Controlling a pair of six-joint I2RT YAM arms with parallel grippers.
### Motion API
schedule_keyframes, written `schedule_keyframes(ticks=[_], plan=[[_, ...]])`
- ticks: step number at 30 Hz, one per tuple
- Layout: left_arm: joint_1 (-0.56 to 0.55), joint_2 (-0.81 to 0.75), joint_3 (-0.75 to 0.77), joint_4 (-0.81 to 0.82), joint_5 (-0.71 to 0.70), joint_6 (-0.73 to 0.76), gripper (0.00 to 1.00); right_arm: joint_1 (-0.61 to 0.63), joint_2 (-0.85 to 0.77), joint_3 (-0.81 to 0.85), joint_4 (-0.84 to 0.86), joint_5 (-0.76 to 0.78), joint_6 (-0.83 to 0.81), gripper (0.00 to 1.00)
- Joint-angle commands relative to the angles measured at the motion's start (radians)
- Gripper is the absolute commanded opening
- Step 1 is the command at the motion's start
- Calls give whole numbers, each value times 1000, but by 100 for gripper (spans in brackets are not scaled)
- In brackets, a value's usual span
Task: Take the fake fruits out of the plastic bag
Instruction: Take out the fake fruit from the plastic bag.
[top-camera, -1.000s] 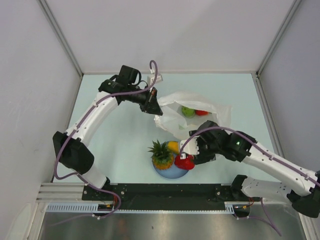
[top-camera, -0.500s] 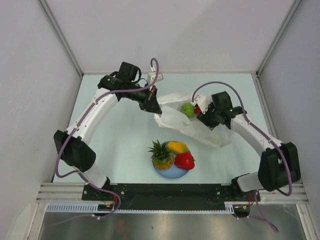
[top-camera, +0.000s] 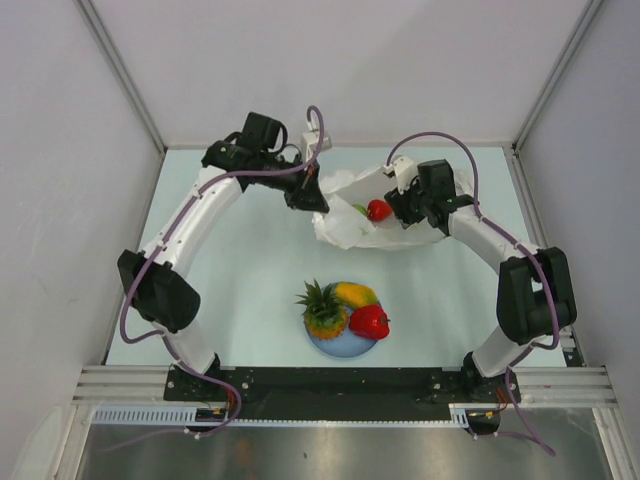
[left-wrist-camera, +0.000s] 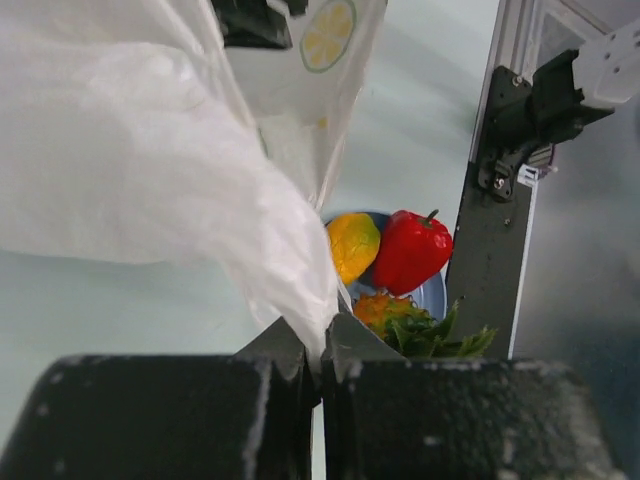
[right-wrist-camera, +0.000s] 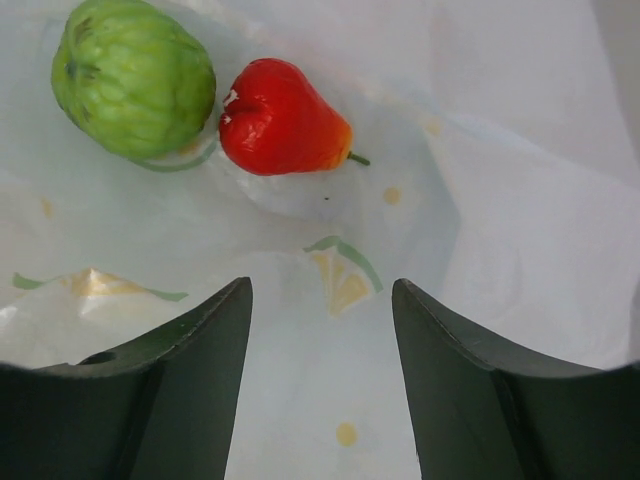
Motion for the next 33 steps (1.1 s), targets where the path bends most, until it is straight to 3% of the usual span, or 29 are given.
schedule_keyframes(ticks=[1, 4, 8, 12, 17, 24, 27, 31, 32, 33], plan=[[-3, -69, -183, -43, 34, 66, 0, 2, 9, 30, 12, -79, 86, 63], [-3, -106, -263, -7, 37, 43, 0, 37, 24, 39, 71, -97, 92, 69], [-3, -101, -237, -19, 14, 39, 0, 68, 110, 81, 107, -107, 193, 76], [-3, -101, -187, -52, 6, 49, 0, 77, 185, 121, 138, -102, 358, 74], [-3, -138, -208, -67, -1, 71, 0, 82, 276, 209, 155, -97, 451, 73], [-3, -137, -222, -73, -29, 86, 0, 140, 414, 337, 143, -98, 458, 100], [-3, -131, -214, -72, -34, 86, 0, 166, 481, 396, 117, -4, 458, 100], [-3, -126, -213, -72, -43, 89, 0, 178, 532, 426, 130, -18, 409, 100], [-3, -124, -216, -70, -46, 89, 0, 180, 549, 437, 137, -7, 402, 98], [-3, -124, -219, -69, -50, 89, 0, 178, 553, 450, 141, 2, 386, 87]])
